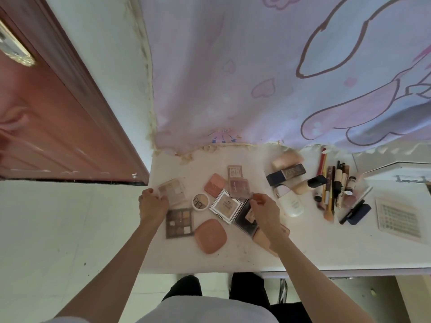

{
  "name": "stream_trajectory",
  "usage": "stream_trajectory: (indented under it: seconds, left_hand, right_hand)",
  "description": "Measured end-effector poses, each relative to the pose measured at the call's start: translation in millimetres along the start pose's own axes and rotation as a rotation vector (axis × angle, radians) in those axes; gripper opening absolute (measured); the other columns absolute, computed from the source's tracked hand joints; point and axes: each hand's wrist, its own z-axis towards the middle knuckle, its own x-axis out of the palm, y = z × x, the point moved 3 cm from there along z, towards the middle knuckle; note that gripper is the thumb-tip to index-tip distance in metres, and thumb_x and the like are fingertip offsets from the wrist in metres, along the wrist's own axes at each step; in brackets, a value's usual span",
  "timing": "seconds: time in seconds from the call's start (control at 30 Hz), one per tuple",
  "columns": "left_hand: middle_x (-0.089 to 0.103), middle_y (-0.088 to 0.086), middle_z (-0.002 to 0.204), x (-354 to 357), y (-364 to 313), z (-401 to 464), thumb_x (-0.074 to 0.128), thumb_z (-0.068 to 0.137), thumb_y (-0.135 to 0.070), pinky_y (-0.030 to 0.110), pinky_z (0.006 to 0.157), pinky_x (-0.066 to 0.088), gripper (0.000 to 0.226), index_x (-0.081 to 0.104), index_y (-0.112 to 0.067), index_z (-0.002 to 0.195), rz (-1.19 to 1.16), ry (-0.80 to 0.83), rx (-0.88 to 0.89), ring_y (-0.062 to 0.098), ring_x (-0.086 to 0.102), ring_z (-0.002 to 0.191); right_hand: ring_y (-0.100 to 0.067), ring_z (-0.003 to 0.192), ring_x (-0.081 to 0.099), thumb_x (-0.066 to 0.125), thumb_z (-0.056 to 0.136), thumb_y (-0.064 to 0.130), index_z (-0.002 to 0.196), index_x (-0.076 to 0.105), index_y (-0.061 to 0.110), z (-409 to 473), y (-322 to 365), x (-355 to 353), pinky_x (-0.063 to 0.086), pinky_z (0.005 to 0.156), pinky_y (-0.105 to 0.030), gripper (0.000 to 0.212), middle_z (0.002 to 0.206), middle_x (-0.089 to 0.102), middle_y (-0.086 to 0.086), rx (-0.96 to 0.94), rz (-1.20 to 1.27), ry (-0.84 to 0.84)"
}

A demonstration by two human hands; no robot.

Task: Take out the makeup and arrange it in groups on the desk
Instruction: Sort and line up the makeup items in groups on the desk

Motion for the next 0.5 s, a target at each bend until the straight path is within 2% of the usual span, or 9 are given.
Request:
stream_trajectory:
  seconds: [0.1,0.23,0.3,0.37,0.43,0.5]
  left_hand:
    - [0.038,0.021,0.135,2,-16,-23,0.052,0.09,-0.02,0.047,0.101,0.034,0.053,0.033,-0.005,0.137,0.134,-0.039,0.108,0.037,0.039,0.123]
    - [0.035,0.009,0.144,31,-49,-73,0.046,0.094,-0.02,0.042,0.105,0.03,0.051,0.03,-0.016,0.142,0.193,0.035,0.39,0.028,0.033,0.131]
    - [0.039,0.004,0.142,54,-72,-100,0.045,0.094,-0.024,0.041,0.103,0.031,0.05,0.032,-0.019,0.142,0.253,0.034,0.517,0.024,0.035,0.131]
    - [0.046,0.007,0.137,78,-98,-124,0.04,0.092,-0.036,0.041,0.102,0.034,0.05,0.04,-0.016,0.138,0.293,-0.016,0.645,0.027,0.043,0.126]
    - [0.046,0.008,0.139,102,-125,-141,0.026,0.086,-0.049,0.043,0.104,0.033,0.063,0.041,-0.015,0.137,0.349,-0.055,0.72,0.028,0.042,0.127]
    - [0.042,0.005,0.143,125,-150,-154,0.021,0.084,-0.053,0.044,0.107,0.028,0.067,0.04,-0.018,0.138,0.421,-0.087,0.766,0.027,0.038,0.131]
  right_hand:
    - [-0.023,0.106,0.055,0.047,0.094,0.014,0.117,0.059,0.01,0,-1,-12,0.04,0.09,-0.028,0.026,0.119,0.058,-0.01,-0.17,-0.154,0.076]
    - [-0.016,0.122,0.044,0.045,0.097,0.024,0.129,0.049,0.018,3,2,-43,0.031,0.093,-0.02,0.034,0.135,0.047,0.0,-0.374,-0.237,0.176]
    - [-0.014,0.127,0.04,0.044,0.097,0.029,0.134,0.044,0.019,9,6,-67,0.03,0.098,-0.021,0.038,0.138,0.043,0.003,-0.521,-0.295,0.187]
    - [-0.015,0.128,0.039,0.045,0.096,0.03,0.135,0.043,0.017,17,11,-98,0.031,0.102,-0.024,0.04,0.138,0.042,0.002,-0.682,-0.349,0.182]
    - [-0.019,0.126,0.042,0.047,0.096,0.029,0.134,0.046,0.015,26,13,-135,0.036,0.105,-0.03,0.041,0.137,0.046,-0.002,-0.802,-0.378,0.151]
    - [-0.024,0.121,0.049,0.047,0.093,0.033,0.13,0.051,0.012,36,11,-171,0.04,0.101,-0.036,0.042,0.132,0.052,-0.007,-0.897,-0.395,0.08]
